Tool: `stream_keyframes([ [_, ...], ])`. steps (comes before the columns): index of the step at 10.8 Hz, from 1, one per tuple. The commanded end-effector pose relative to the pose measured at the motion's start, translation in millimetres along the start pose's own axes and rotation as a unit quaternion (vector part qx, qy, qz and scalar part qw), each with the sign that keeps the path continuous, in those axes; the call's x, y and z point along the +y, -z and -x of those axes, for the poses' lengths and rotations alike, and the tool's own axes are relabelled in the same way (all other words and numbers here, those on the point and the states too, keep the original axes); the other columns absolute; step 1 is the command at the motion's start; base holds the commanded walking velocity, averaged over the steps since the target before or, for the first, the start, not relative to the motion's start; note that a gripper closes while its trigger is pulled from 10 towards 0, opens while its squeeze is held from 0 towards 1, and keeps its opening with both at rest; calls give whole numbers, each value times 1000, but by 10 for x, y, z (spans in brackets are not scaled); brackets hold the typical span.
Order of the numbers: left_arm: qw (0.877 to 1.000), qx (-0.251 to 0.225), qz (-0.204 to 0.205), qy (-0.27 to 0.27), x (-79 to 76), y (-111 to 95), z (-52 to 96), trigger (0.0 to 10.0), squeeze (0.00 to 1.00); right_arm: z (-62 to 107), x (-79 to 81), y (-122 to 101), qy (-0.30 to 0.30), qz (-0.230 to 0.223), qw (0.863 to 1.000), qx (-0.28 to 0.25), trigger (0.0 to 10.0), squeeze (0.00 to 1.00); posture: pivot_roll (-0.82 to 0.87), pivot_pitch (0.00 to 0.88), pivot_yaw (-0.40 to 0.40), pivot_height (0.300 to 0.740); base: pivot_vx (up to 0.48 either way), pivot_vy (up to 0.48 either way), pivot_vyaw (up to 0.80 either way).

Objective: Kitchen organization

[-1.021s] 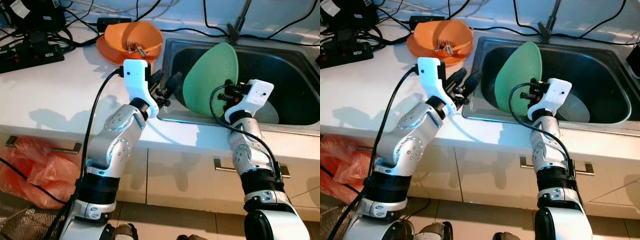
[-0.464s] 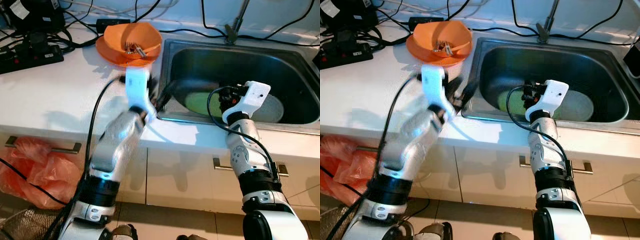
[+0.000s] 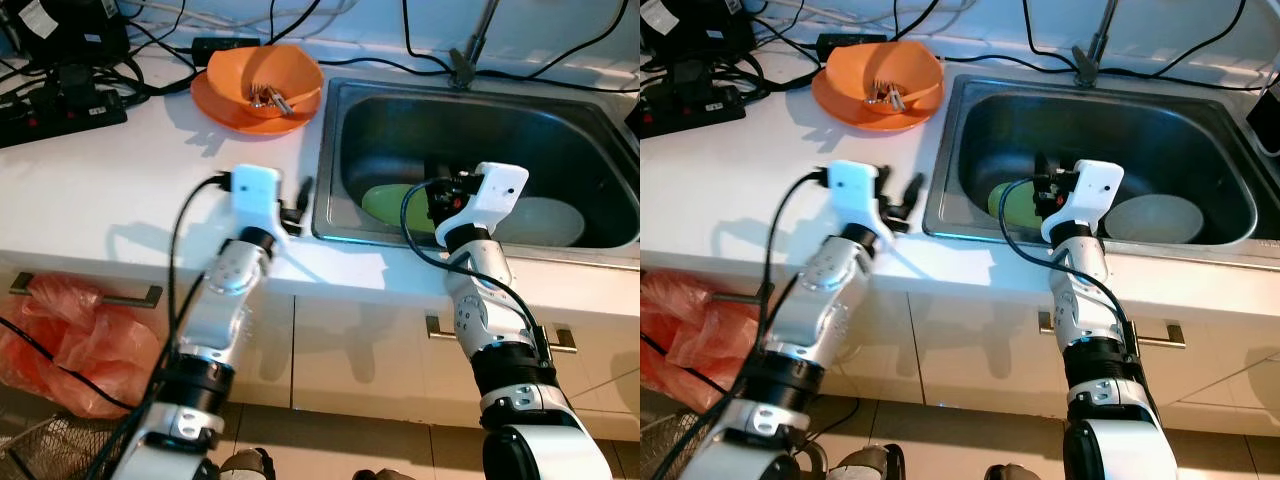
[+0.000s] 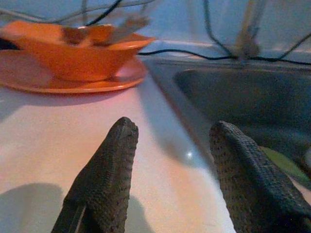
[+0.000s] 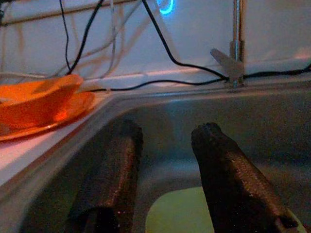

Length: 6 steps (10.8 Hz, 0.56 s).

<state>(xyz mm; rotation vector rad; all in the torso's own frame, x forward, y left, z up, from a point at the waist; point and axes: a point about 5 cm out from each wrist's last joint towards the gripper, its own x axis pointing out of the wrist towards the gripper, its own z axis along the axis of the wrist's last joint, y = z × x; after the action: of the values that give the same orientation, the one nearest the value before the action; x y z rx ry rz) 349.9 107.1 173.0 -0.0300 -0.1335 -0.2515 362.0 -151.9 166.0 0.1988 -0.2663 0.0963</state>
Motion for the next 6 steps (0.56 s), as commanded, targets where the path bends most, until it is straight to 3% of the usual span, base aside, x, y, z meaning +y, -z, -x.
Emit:
stream_keyframes([
  [1,1000,-10,-4,-8,23,-39,-25,10000,0,14,29,-42,-14,12,1000,-14,10000,0,59,113,-33,740,0,0,0],
  [3,998,9,-45,-49,199,-17,-46,10000,0,21,64,-35,-23,18,999,-15,10000,0,57,114,-31,740,0,0,0],
  [5,994,-1,-44,-98,425,-64,-44,10000,0,28,48,-28,-23,18,999,-13,10000,0,57,114,-31,740,0,0,0],
  [6,993,-6,-55,-106,464,-89,-35,10000,0,28,29,-30,-21,28,999,-11,10000,0,57,114,-31,740,0,0,0],
])
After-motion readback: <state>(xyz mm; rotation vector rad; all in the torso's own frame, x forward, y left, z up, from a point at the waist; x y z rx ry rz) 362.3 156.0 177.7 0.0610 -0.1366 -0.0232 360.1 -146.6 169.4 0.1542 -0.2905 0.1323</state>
